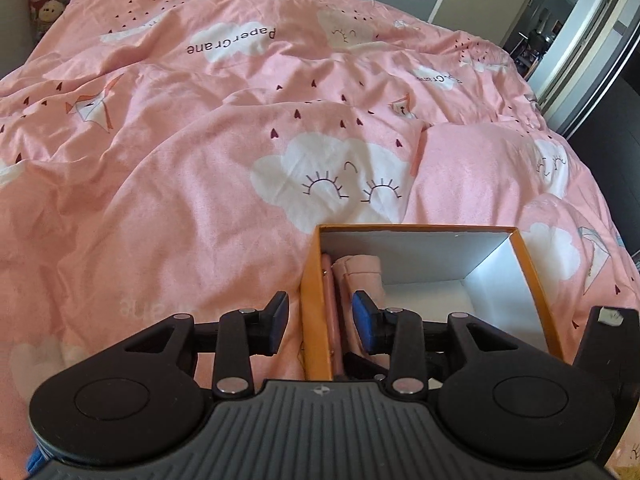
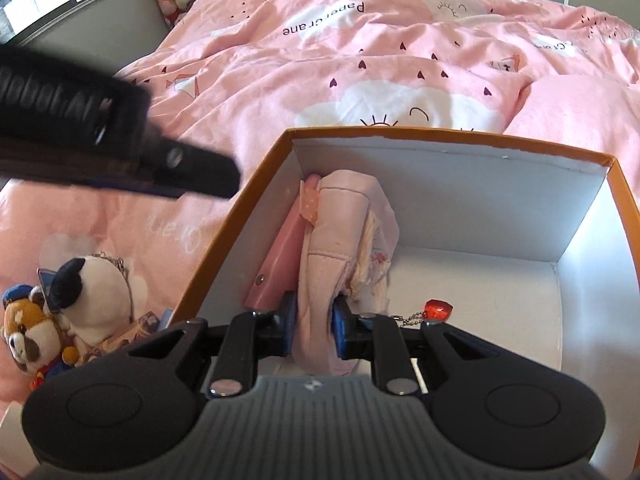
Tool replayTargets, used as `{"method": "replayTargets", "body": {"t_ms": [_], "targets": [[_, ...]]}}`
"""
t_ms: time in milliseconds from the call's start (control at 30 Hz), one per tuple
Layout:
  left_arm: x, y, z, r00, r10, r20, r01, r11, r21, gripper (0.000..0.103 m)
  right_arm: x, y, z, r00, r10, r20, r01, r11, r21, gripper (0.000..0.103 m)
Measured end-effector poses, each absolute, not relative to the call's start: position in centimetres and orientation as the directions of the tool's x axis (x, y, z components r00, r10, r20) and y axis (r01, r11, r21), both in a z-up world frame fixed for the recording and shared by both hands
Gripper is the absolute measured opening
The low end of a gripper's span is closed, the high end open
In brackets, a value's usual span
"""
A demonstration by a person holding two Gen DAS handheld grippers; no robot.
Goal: Organize objects
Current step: 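Push the pink items against the box wall and open both tools, then grasp the red-panda plush with left tool while right tool reaches the dog plush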
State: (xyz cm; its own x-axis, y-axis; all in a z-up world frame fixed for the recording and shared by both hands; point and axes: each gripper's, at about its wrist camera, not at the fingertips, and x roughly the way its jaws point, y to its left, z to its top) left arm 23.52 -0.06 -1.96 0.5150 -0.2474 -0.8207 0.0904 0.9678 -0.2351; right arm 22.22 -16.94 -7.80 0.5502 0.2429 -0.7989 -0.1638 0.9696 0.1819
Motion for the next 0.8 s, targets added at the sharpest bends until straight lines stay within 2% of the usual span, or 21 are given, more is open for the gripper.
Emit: {"method": "replayTargets", "body": {"t_ms": [67,167,267,333,600,800], "targets": [[22.8,0.7,-2.5,0.518,-0.232,-0.823,0.069,0.971,-0.23,0.043,22.4,-17.3,-7.9,0.549,0.253,-0.797,-0.153,0.968,0.201,0.02],[21.9,1.9,-3.5,0.506,-0.246,-0.827,0.044,0.965,-0.26,0.043,22.0,-18.0,-7.8,0.562,0.273,-0.78,-0.138,0.962,0.237,0.026],[21.1,2.7,-4.3,0.496,-0.245,-0.833,0.024,0.963,-0.269,0.043,21.2,-18.5,-7.6,0.574,0.287,-0.767,-0.124,0.956,0.265,0.034],[20.7,3.3,-4.7,0.496,-0.234,-0.836,0.009,0.964,-0.265,0.043,20.9,-18.6,-7.3,0.586,0.281,-0.76,-0.12,0.958,0.262,0.045],[18.9,5.0,-3.9,0.531,-0.207,-0.821,-0.011,0.968,-0.251,0.043,19.2,-18.8,-4.8,0.633,0.267,-0.727,-0.102,0.959,0.264,0.048],[17.3,7.2,-1.3,0.563,-0.148,-0.813,-0.036,0.978,-0.203,0.045,17.2,-16.6,-1.2,0.673,0.353,-0.65,-0.215,0.934,0.285,0.052]]}}
